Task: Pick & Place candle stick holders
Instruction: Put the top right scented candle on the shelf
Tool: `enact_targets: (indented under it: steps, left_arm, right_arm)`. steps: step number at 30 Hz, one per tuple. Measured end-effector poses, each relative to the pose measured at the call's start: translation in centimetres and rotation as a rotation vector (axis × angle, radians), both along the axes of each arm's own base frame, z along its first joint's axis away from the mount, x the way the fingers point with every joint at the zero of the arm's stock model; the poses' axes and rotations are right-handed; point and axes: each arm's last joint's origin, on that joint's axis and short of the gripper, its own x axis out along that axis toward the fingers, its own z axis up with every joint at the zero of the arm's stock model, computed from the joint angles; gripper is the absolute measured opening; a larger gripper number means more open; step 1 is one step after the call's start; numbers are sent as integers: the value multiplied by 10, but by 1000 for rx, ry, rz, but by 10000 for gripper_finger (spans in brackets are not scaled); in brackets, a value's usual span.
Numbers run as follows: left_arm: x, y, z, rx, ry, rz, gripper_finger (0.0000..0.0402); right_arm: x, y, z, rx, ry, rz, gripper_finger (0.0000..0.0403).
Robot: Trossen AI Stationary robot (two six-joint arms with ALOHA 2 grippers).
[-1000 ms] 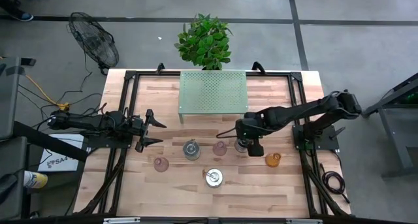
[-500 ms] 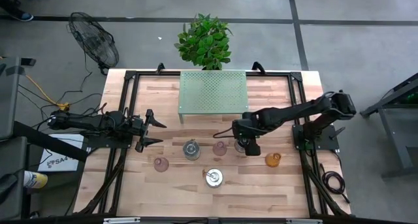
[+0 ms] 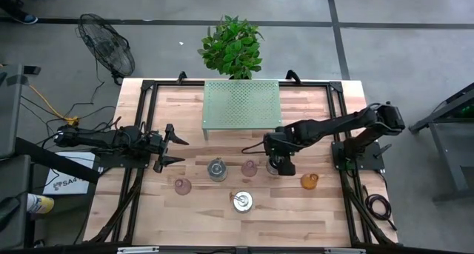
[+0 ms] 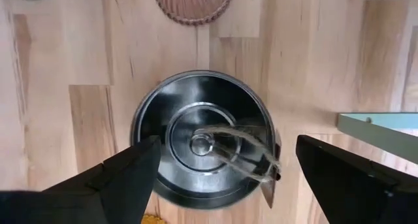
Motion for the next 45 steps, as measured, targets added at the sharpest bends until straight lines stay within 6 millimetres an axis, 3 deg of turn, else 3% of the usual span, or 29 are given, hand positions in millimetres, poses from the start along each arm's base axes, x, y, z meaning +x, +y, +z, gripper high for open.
enact_targets:
  steps: [17, 30, 45]
  left_arm:
    - [0, 0, 0, 0, 0, 0, 287]
    - [0, 0, 0, 0, 0, 13, 287]
    - [0, 0, 0, 0, 0, 17, 287]
  right_arm:
    - [-7, 1, 8, 16, 14, -47, 352]
    - [-14, 28, 14, 2, -10, -122, 374]
    - [-16, 37, 12, -39, -17, -169, 374]
